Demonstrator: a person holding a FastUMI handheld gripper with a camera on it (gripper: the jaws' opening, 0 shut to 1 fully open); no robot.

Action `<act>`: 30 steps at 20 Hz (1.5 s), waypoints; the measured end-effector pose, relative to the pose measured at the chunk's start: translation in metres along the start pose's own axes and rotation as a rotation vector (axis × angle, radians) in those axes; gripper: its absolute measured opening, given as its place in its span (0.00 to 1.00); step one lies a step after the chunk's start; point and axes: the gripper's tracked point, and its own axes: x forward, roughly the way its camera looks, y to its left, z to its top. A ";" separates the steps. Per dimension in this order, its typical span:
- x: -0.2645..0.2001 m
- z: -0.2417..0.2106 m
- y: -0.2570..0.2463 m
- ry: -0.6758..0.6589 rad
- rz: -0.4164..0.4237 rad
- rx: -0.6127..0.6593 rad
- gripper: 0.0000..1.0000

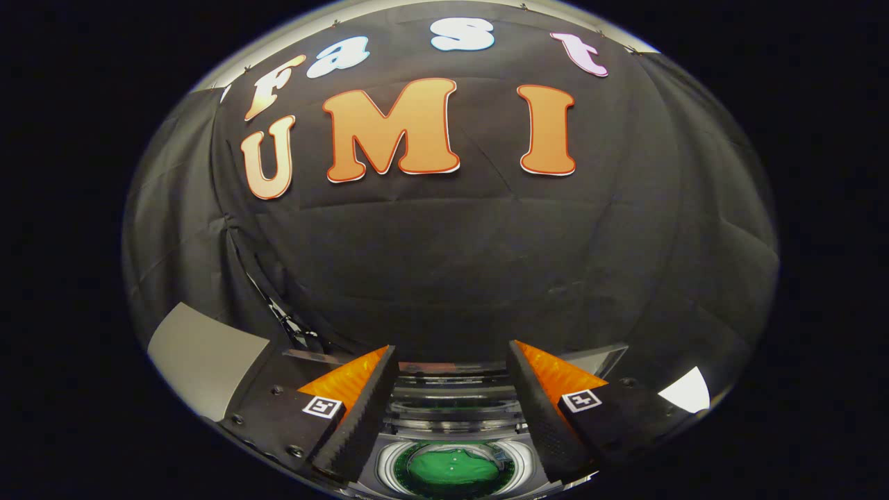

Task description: Put the clothes into the washing machine and then close the washing machine lid.

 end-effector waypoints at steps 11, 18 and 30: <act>0.059 -0.010 -0.013 0.046 -0.009 0.010 0.99; 0.047 -0.016 -0.013 0.034 -0.009 0.011 1.00; -0.022 -0.055 -0.013 0.020 -0.008 0.003 1.00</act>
